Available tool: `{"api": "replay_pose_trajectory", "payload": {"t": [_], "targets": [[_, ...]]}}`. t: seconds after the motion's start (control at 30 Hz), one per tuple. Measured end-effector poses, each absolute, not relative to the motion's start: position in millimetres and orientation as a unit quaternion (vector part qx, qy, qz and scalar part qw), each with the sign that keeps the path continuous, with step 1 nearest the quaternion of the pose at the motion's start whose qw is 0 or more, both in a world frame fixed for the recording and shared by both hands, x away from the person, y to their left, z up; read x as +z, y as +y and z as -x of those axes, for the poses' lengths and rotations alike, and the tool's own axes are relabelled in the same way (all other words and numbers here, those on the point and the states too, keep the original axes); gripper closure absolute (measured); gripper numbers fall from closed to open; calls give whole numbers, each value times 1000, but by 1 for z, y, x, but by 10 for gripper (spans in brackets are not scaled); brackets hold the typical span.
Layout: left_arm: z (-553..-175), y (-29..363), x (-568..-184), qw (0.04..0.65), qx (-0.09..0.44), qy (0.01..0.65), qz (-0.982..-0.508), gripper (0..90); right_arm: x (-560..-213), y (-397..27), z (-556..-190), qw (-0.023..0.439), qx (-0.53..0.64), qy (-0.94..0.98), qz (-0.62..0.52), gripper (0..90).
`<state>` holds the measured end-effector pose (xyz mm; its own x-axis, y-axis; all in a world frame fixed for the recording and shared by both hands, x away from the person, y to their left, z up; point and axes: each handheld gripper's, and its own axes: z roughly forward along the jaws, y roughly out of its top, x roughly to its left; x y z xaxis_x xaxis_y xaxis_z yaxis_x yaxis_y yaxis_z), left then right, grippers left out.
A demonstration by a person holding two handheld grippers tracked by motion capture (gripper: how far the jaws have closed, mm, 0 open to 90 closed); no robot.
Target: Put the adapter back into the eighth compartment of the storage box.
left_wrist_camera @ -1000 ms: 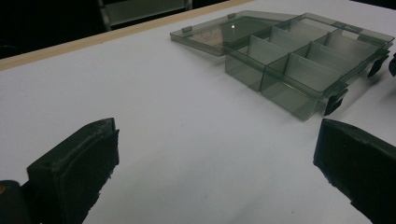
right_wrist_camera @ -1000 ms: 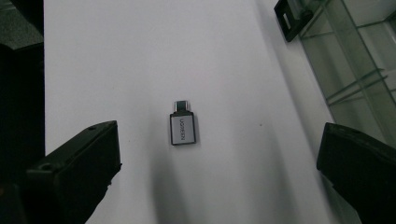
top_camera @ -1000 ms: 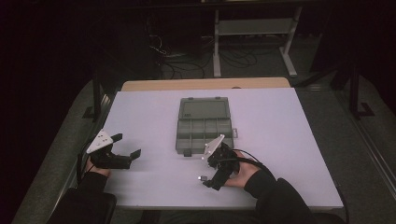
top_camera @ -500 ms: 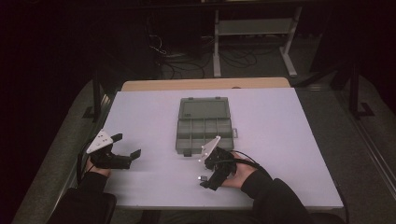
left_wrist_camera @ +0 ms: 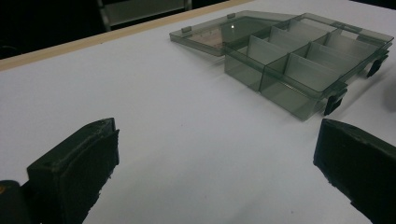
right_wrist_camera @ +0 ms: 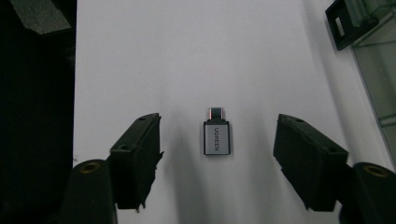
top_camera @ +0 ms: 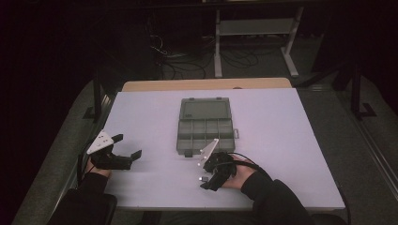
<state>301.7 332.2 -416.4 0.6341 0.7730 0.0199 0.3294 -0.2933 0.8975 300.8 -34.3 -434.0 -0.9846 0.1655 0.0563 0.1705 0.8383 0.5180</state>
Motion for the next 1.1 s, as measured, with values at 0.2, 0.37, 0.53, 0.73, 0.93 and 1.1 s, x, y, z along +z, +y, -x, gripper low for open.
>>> {"api": "replay_pose_trajectory", "payload": {"t": [0.2, 0.37, 0.53, 0.73, 0.93, 1.1], "targets": [[-302, 333, -416, 475, 233, 359, -769, 0, -435, -33, -300, 3, -265, -961, 83, 416], [-302, 333, -416, 476, 233, 359, -769, 0, -435, -32, -299, 2, -266, -961, 81, 503], [-302, 332, -416, 476, 234, 359, -769, 0, -436, -32, -299, 3, -263, -962, 80, 570], [-302, 332, -416, 476, 234, 359, -768, 0, -436, -31, -299, -2, -261, -962, 84, 669], [-302, 332, -416, 475, 234, 358, -769, 0, -436, -31, -300, -7, -260, -962, 85, 743], [-302, 332, -416, 475, 234, 358, -769, 0, -436, -31, -300, -4, -260, -962, 86, 746]]}}
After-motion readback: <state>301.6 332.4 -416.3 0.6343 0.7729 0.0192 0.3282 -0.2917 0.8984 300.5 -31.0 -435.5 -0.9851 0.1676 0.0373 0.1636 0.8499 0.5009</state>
